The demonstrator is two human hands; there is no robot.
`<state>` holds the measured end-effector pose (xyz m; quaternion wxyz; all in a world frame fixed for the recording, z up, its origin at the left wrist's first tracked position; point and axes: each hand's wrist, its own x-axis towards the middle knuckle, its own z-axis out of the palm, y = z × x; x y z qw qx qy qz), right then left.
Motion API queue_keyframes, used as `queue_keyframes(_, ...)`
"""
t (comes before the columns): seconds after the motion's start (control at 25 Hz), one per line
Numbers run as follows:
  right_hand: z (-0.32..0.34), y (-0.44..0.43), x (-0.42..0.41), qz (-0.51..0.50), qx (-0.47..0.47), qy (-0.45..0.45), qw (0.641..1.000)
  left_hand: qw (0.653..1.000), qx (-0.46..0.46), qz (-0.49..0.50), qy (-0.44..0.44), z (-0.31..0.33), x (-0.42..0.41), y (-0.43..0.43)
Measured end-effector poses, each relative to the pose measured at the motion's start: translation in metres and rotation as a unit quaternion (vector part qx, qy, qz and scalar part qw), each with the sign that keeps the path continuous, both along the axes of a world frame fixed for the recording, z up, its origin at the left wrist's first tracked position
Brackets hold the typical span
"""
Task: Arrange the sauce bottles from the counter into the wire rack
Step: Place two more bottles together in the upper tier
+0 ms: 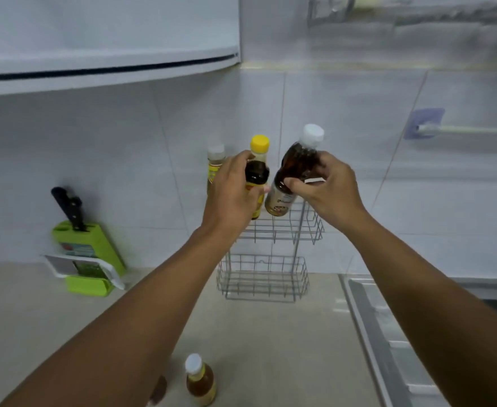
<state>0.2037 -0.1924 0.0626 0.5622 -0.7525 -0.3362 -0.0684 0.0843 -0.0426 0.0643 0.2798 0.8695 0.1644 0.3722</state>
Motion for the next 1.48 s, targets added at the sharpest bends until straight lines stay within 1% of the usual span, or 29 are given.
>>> queue_keyframes(0.24,-0.028,0.028,0.014,0.018,-0.059,0.0,0.998,0.999,-0.007,0.043,0.033,-0.031,0.007,0.004)
queue_keyframes(0.44,-0.048,0.035,0.019,0.047,-0.094,0.028,0.994,0.995,-0.025,0.045,0.083,-0.042,0.009,0.005)
queue_keyframes(0.56,-0.052,0.038,0.021,0.066,-0.115,0.046,0.99,0.994,-0.019,0.049,0.093,-0.041,0.007,0.005)
queue_keyframes(0.68,-0.055,0.038,0.021,0.076,-0.124,0.056,0.988,0.995,-0.003,0.065,0.081,-0.032,0.006,0.006)
queue_keyframes(0.76,-0.055,0.039,0.021,0.077,-0.131,0.057,0.987,0.996,0.008,0.076,0.048,-0.024,0.004,0.008)
queue_keyframes(0.88,-0.053,0.044,0.018,0.084,-0.128,0.07,0.986,0.996,-0.003,0.092,0.019,-0.014,0.003,0.016)
queue_keyframes(1.04,-0.054,0.047,0.015,0.082,-0.113,0.091,0.986,0.996,-0.004,0.081,0.04,-0.011,0.005,0.021)
queue_keyframes(1.24,-0.06,0.046,0.011,0.063,-0.116,0.1,0.986,0.997,-0.007,0.065,0.043,-0.013,0.003,0.023)
queue_keyframes(1.32,-0.063,0.044,0.008,0.049,-0.11,0.107,0.987,0.998,-0.026,0.044,0.044,-0.016,-0.005,0.024)
queue_keyframes(1.4,-0.064,0.04,0.002,0.051,-0.096,0.133,0.985,0.999,-0.041,0.019,0.02,-0.02,-0.023,0.028)
queue_keyframes(1.48,-0.066,0.039,-0.011,0.031,-0.09,0.132,0.987,0.999,-0.03,-0.025,0.01,-0.02,-0.05,0.04)
